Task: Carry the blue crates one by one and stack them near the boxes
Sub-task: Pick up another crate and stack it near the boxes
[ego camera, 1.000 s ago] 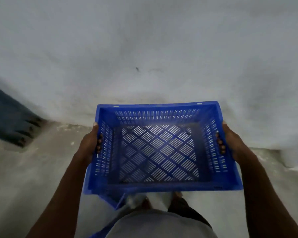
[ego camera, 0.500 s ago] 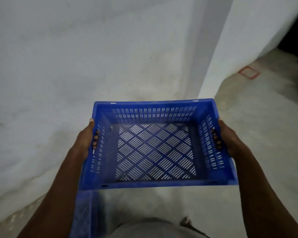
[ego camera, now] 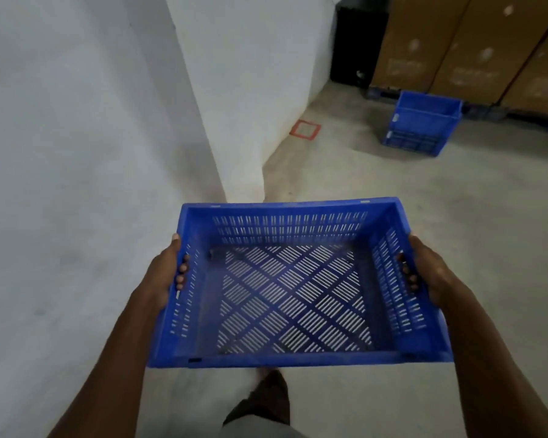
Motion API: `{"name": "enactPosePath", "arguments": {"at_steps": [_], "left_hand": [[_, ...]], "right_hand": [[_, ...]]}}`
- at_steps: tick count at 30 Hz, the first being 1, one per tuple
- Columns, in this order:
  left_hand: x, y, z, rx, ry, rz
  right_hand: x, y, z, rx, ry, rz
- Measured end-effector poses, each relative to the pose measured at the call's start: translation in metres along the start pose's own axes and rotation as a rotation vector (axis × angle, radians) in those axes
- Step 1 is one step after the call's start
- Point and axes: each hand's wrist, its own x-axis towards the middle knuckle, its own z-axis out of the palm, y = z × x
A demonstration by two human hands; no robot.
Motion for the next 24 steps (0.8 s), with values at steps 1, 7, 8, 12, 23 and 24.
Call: {"name": "enactPosePath", "arguments": {"at_steps": [1, 7, 8, 12, 23, 24], "left_hand": [[0.02, 0.013, 0.022, 0.018, -0.028, 0.0], [0.134, 0.108, 0.156, 0.093, -0.169, 0.033], [0.151, 0.125, 0.179, 0.118, -0.187, 0.046], [0.215, 0.195, 0.275, 0.187, -0.25, 0.084], [0.353, 0.327, 0.552, 0.262, -0.4, 0.105], [0.364, 0.338, 0.573, 0.258, -0.395, 0.105]], "right_hand": [[0.016, -0.004, -0.013, 0.019, 0.022, 0.011], [0.107, -0.05, -0.073, 0.122, 0.159, 0.038], [0.123, -0.059, -0.084, 0.145, 0.18, 0.034], [0.179, -0.094, -0.127, 0.222, 0.287, 0.051], [0.372, -0.177, -0.263, 0.337, 0.41, 0.063], [0.392, -0.189, -0.275, 0.34, 0.4, 0.072]]}}
